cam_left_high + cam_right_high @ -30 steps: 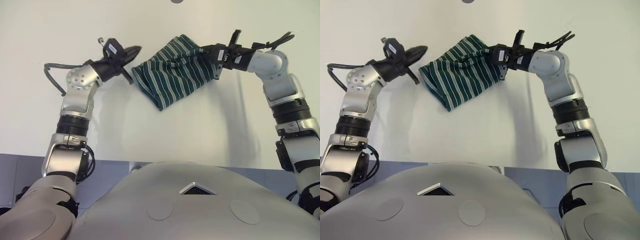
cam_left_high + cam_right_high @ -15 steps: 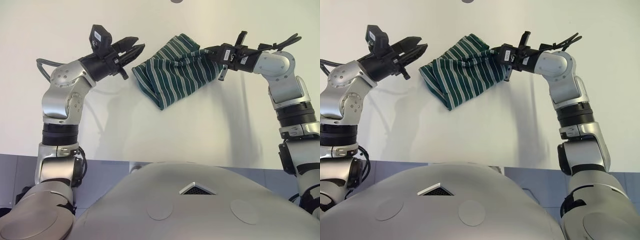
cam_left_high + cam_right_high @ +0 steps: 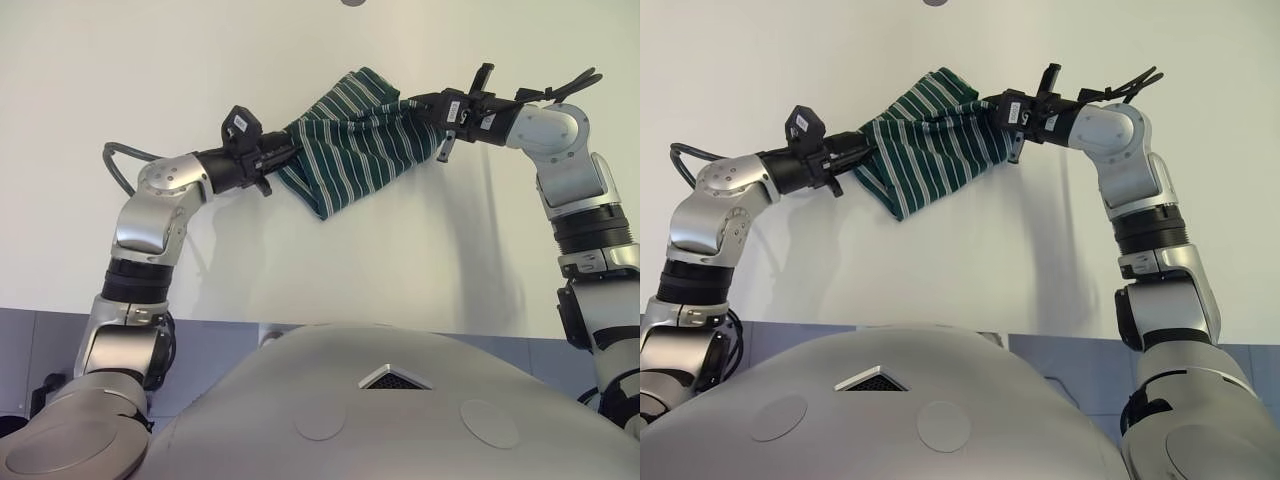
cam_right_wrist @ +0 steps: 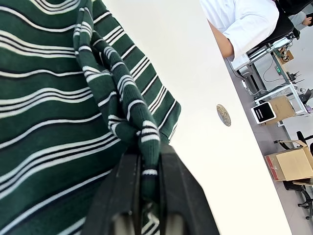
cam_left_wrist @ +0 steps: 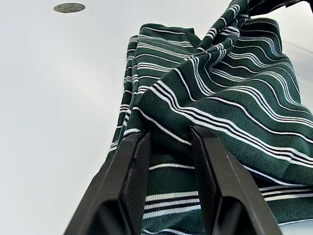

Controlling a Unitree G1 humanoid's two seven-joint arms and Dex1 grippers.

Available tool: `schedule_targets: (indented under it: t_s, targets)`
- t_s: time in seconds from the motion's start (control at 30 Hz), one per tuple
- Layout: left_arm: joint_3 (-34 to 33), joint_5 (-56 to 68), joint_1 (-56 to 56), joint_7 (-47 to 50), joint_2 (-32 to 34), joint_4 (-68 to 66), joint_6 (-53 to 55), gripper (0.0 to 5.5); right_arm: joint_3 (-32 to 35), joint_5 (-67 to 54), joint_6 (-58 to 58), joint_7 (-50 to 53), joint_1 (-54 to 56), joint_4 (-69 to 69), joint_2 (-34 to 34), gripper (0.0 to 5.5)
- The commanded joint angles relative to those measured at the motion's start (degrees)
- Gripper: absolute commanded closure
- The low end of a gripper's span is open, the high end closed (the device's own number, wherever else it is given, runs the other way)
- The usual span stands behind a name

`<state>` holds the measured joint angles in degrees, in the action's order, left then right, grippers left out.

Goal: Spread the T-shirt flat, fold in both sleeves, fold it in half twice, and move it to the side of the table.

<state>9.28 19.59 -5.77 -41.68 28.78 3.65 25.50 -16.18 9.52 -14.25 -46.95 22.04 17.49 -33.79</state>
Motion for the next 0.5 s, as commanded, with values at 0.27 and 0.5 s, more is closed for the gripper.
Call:
schedule_targets:
  t_s: [0.27, 0.5]
  targets:
    - [-3.5, 2.4, -3.7, 0.9, -5.2, -2.0, 4.0, 4.07, -0.2, 1.1, -0.2, 0.5, 0.1, 1.0, 0.1, 5.3]
    - [-3.3, 1.7, -3.8, 0.5, -5.7, -2.3, 4.1, 4.48, 0.0, 1.5, -0.3, 0.4, -0.1, 1.0, 0.3, 5.3]
